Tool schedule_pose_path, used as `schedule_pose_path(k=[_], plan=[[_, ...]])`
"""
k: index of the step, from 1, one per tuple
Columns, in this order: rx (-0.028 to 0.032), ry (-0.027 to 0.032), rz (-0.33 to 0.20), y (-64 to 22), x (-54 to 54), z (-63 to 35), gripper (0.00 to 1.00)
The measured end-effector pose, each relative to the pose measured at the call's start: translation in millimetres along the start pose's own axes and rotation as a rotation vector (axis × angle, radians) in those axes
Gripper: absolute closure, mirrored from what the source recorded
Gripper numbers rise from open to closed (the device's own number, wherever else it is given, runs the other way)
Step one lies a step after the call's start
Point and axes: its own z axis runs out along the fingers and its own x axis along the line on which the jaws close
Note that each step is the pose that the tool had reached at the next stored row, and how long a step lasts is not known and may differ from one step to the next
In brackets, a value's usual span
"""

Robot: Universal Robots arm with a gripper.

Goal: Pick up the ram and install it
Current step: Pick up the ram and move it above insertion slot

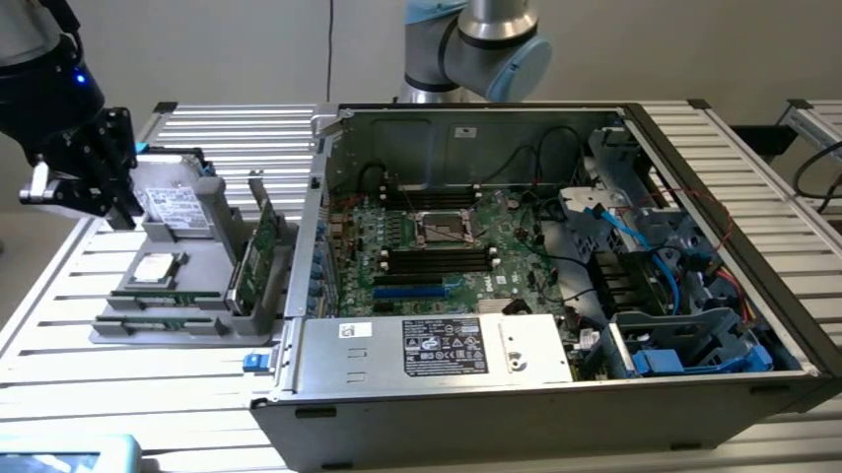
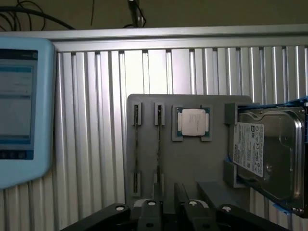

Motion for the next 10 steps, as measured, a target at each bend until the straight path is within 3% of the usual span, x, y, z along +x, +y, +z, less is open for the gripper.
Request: schedule_pose_path(k=[3,4,10], plan=[[-0.0001,0.0002,0.000,0.5,-0.1,1.2,0.70],[0.0000,0.0002,0.000,1.4,0.0,2.8,0.63],[0.0001,0.0002,0.000,6.6,6.3,12.2,0.63]])
